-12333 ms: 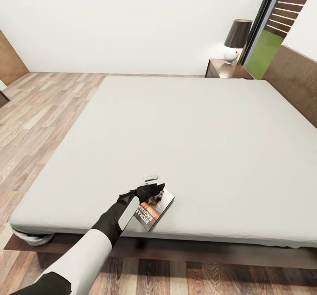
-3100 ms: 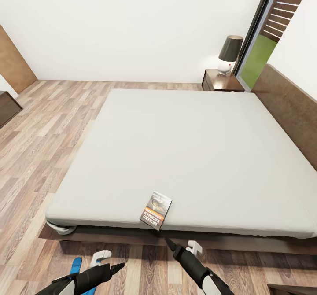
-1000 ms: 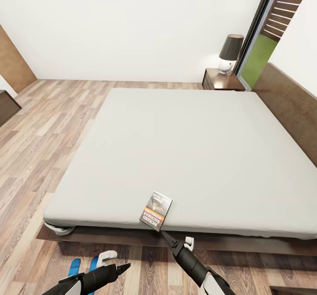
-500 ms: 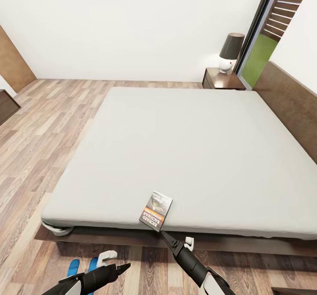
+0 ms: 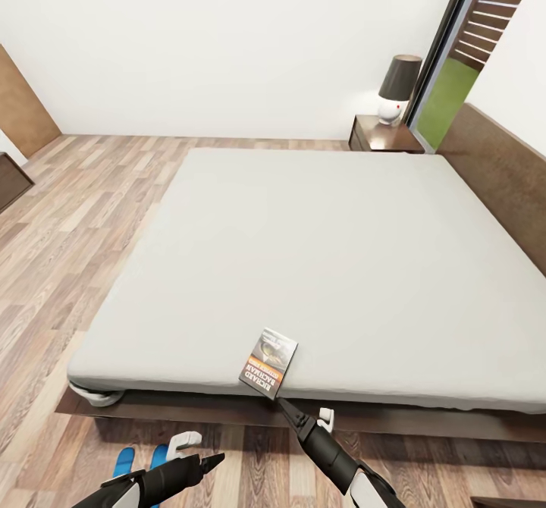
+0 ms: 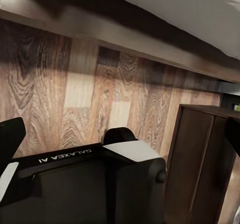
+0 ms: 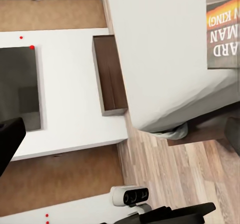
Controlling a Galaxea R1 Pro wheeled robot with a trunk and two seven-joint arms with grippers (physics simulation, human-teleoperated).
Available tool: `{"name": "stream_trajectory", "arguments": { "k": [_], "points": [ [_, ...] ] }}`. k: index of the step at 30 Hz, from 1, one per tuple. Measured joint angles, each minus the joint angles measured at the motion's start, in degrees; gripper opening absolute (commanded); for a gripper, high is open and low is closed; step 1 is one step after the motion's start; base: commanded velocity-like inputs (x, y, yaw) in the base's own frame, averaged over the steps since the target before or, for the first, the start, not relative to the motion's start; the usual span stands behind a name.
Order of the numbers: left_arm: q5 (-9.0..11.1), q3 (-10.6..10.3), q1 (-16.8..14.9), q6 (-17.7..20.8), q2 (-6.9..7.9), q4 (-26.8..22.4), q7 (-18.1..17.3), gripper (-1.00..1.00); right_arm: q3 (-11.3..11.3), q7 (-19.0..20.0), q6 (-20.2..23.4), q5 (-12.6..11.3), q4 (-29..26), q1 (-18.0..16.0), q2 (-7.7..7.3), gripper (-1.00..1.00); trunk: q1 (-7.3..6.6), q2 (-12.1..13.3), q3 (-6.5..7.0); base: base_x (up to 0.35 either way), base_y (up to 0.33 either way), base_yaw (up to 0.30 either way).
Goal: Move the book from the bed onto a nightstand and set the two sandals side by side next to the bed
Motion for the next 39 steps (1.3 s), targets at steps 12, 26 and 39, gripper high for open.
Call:
{"name": "stream_trajectory", "arguments": {
  "k": [12,26,39],
  "points": [
    [0.0,0.0,0.0,0.0,-0.01,0.0,0.0,1.0,0.0,-0.1,0.0,0.0,0.0,0.0,0.0,1.0,2.64,-4.8,-2.16,0.0,0.0,0.0],
    [0.0,0.0,0.0,0.0,-0.01,0.0,0.0,1.0,0.0,-0.1,-0.1,0.0,0.0,0.0,0.0,1.0,5.71,-10.4,-4.67,0.0,0.0,0.0],
    [0.0,0.0,0.0,0.0,-0.01,0.0,0.0,1.0,0.0,-0.1,-0.1,0.0,-0.1,0.0,0.0,1.0,8.57,-15.6,-7.01,0.0,0.0,0.0]
  ]
}}
